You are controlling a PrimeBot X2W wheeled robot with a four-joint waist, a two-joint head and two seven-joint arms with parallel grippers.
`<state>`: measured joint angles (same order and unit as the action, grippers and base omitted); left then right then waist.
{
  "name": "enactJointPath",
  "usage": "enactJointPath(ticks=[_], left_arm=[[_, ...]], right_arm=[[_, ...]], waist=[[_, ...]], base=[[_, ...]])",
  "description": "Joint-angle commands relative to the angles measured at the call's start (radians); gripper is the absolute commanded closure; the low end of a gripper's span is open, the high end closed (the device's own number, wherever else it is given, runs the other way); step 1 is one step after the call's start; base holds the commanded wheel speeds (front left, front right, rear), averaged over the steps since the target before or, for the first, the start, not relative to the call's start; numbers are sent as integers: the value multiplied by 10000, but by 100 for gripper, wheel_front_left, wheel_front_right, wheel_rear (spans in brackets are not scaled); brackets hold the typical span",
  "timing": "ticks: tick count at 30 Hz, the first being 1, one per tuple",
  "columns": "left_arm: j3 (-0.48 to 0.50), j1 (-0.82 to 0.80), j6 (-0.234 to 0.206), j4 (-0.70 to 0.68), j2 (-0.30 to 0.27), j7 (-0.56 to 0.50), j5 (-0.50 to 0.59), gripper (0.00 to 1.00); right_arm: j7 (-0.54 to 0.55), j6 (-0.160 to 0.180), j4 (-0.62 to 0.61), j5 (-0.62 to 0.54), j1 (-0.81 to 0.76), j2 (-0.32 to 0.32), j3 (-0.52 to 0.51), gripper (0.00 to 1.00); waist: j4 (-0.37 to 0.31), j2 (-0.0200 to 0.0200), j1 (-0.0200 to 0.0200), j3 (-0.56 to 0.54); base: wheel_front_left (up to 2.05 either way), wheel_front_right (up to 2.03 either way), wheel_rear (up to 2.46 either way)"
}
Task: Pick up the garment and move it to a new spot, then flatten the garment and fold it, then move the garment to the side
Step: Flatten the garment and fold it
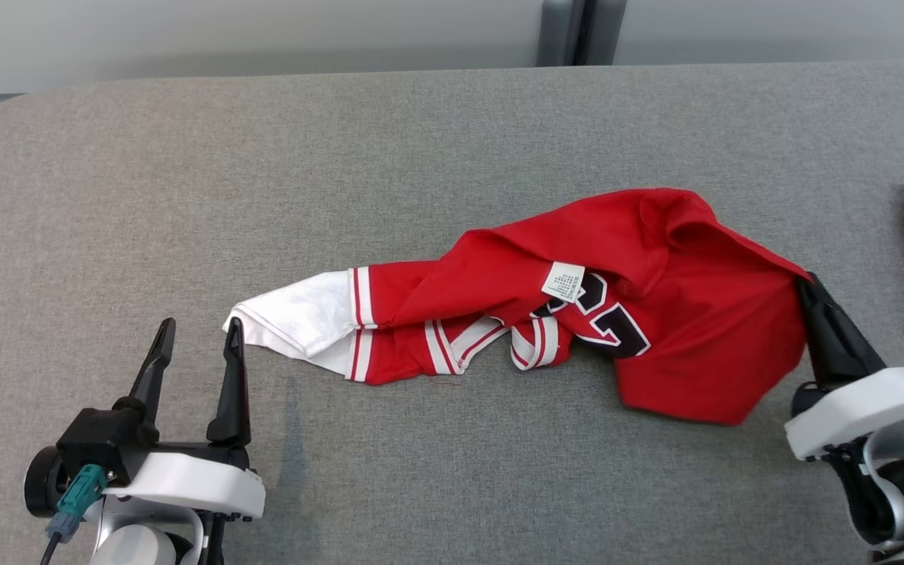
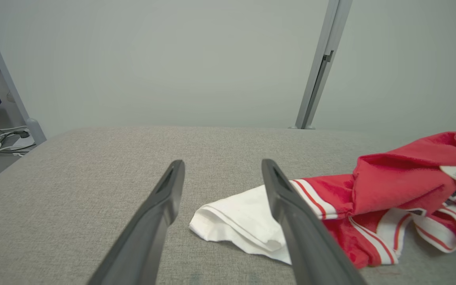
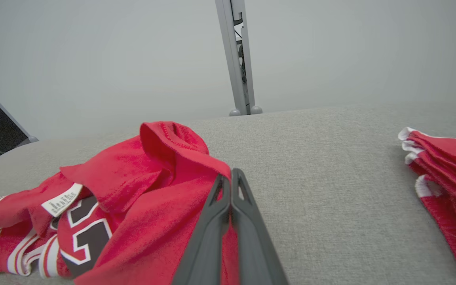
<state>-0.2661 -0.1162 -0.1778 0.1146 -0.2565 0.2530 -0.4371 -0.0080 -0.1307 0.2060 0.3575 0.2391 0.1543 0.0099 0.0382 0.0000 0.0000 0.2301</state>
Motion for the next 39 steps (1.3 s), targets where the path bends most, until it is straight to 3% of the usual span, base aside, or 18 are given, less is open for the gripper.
enactJointPath(ticks=[1, 6, 13, 14, 15, 16, 21, 26, 39], left_arm=[[49, -69, -27, 1, -63, 50, -19, 0], [52, -49, -35, -41, -106, 44, -33, 0], [-5, -246, -38, -90, -168, 24, 7, 0], [-15, -252, -35, -82, -175, 24, 8, 0], [-23, -264, -33, -70, -178, 22, 8, 0], [-32, -285, -34, -57, -186, 23, 7, 0], [4, -195, -75, -7, -227, 29, -41, 0], [35, 18, -168, -23, -298, 14, -67, 0], [52, 646, -422, -228, -588, -198, -29, 0]], right_arm=[[71, -3, -70, 0, -141, 92, -176, 100], [452, -3, -212, 56, -610, 113, -1269, 100], [621, -3, 917, 366, -398, 1, -1856, 100], [583, -3, 1153, 355, -361, 23, -1854, 92], [429, -3, 1322, 352, -276, 45, -1824, 55], [314, -3, 1500, 385, -202, 33, -1789, 0], [-553, -3, 1651, 188, -158, 3, -1632, 0], [-1286, -3, 795, -359, -435, -67, -1406, 0], [-262, -3, -1968, -1682, -1526, -455, -375, 0]], waist=[[-29, 0, 0, -10], [-113, 0, 0, 42], [-122, 0, 0, 247], [-114, 0, 0, 259], [-102, 0, 0, 265], [-94, 0, 0, 265], [-149, 0, 0, 141], [-314, 0, 0, -93], [-692, 0, 0, -805]], base=[[0, 0, 0], [0, 0, 0], [0, 0, 0], [0, 0, 0], [0, 0, 0], [0, 0, 0], [0, 0, 0], [0, 0, 0], [0, 0, 0]])
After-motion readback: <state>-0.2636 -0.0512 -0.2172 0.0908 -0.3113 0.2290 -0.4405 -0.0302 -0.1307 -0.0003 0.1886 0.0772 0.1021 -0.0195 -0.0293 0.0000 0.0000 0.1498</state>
